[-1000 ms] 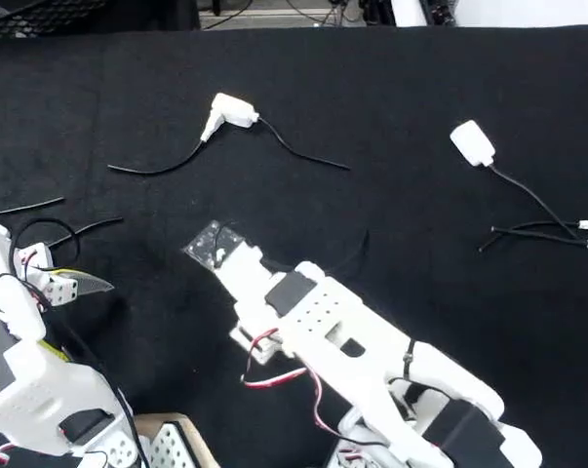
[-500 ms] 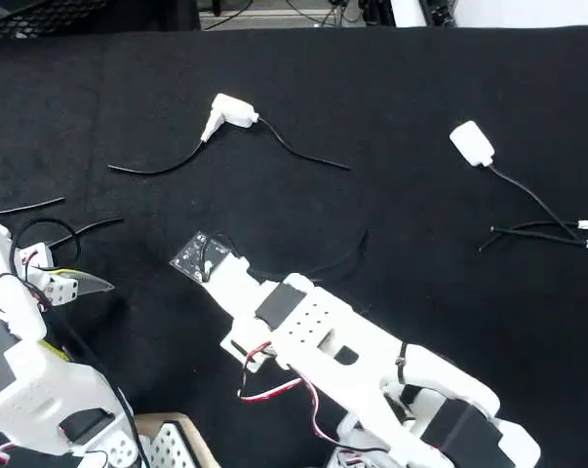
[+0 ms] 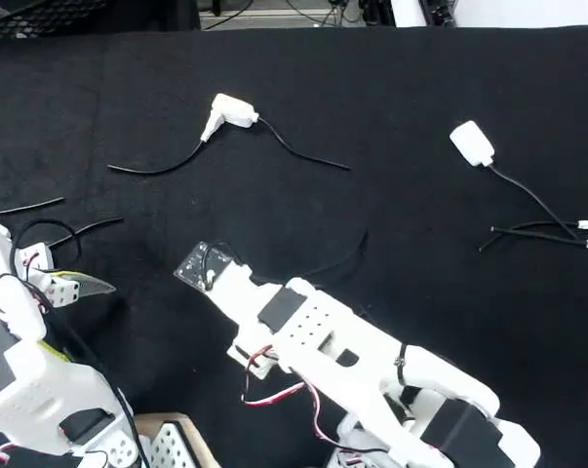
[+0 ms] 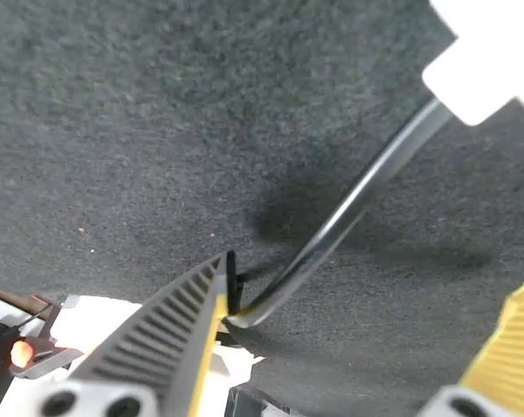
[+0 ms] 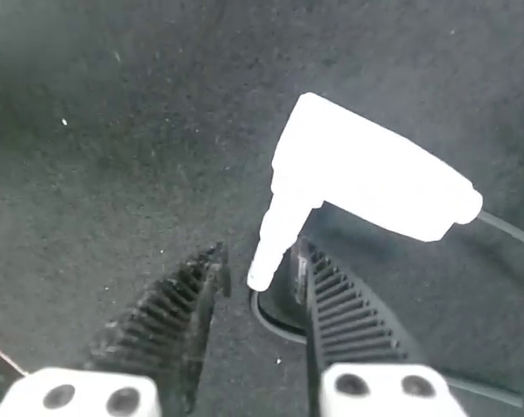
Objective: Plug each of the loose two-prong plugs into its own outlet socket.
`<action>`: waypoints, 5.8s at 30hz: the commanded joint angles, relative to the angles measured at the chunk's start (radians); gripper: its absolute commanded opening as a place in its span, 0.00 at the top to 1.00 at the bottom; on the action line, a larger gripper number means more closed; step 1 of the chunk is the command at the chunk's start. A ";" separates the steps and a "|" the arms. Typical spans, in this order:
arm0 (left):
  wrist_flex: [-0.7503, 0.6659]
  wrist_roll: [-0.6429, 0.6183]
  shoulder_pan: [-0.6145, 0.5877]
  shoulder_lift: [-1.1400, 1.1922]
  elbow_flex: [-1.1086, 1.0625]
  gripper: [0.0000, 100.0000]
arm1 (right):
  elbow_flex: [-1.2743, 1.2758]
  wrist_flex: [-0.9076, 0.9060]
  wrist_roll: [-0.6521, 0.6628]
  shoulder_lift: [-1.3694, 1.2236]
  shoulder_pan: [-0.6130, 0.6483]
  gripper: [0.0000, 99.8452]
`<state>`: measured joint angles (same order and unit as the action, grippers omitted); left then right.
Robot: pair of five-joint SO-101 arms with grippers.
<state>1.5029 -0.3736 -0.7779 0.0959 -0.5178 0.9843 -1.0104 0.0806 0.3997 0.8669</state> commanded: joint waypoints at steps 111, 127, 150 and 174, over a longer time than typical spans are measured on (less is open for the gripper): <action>-0.115 -0.180 0.657 -0.041 -0.090 0.55 | 0.297 0.109 0.092 0.320 0.058 0.91; -0.071 -0.180 0.802 -0.043 -0.087 0.55 | 0.288 0.124 0.092 0.326 0.058 0.99; 0.069 -0.178 0.848 -0.044 -0.015 0.55 | 0.236 0.226 0.092 0.320 0.052 0.99; 0.072 -0.178 0.932 -0.054 -0.030 0.55 | 0.163 0.390 0.037 0.318 -0.138 0.99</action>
<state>1.5551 -0.5562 0.1135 0.0713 -0.5378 1.2451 -0.7035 0.1757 0.7081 0.7457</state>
